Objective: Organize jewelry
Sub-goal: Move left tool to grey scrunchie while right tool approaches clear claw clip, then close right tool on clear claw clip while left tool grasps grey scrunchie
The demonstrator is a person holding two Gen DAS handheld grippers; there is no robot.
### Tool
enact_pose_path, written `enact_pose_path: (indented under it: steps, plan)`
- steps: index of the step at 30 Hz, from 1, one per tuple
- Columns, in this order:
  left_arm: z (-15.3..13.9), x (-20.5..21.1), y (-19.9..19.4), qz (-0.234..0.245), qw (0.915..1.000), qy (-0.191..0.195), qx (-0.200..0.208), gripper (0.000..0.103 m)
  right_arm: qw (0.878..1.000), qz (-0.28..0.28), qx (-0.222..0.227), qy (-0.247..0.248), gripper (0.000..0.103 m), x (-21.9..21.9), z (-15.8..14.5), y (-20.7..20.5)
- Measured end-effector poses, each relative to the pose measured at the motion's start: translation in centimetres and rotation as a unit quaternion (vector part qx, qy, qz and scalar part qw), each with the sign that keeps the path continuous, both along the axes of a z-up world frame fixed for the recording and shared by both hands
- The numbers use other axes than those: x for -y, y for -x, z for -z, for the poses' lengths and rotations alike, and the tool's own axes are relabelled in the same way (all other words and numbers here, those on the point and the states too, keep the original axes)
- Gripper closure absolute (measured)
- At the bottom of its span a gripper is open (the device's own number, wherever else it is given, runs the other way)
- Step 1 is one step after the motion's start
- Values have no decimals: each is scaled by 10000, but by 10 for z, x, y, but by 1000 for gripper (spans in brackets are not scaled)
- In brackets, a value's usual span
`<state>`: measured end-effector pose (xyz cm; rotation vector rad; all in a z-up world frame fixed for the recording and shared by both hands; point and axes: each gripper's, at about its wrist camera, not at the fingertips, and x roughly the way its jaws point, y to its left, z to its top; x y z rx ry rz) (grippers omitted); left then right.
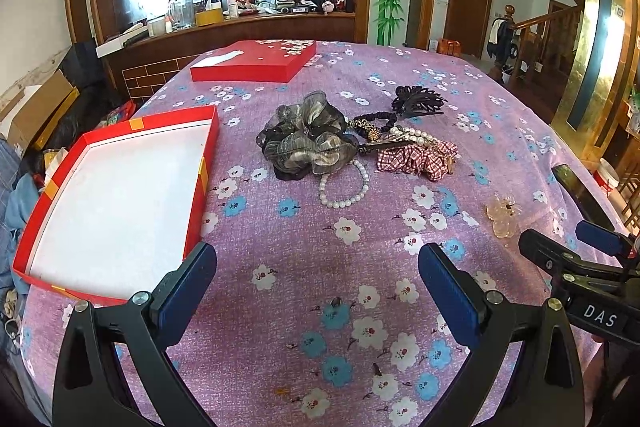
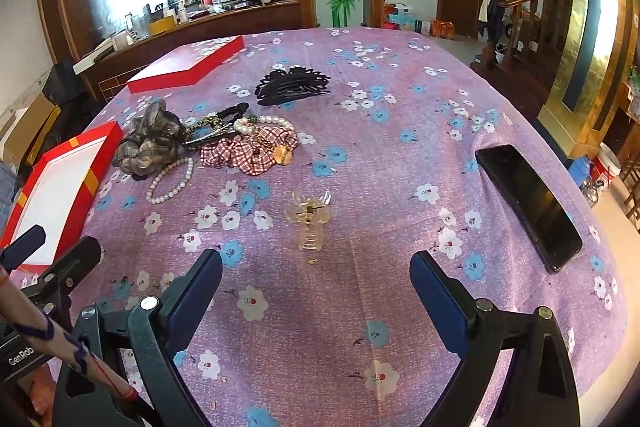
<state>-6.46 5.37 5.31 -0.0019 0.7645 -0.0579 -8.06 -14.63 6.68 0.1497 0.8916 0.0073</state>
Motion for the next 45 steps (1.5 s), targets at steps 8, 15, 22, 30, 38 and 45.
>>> enact_pose_path:
  steps: [8,15,22,30,38,45]
  plan:
    - [1,-3,-3,51,10000,27,-51,2,9987,52,-78,-495,23,21,-2,-6]
    - [2,-8,-7,135,9995,224,-182,2,9945,227,-160,-1009,32,44,-4,-13]
    - [-2,-19,-9,282,9990,311,-171,2,9950,66,-306,-949,38,31,12,-34]
    - [-8,-52,-19,277,9983,463,-206,22,9967,-36,-718,-367,53,7,45,-64]
    - [-17,-70,-53,362,9936,951,-497,22,9971,96,-472,-583,87,27,46,-61]
    - [-8,-64,-119,23,9868,1239,-1044,22,9957,40,-190,-908,87,34,35,-51]
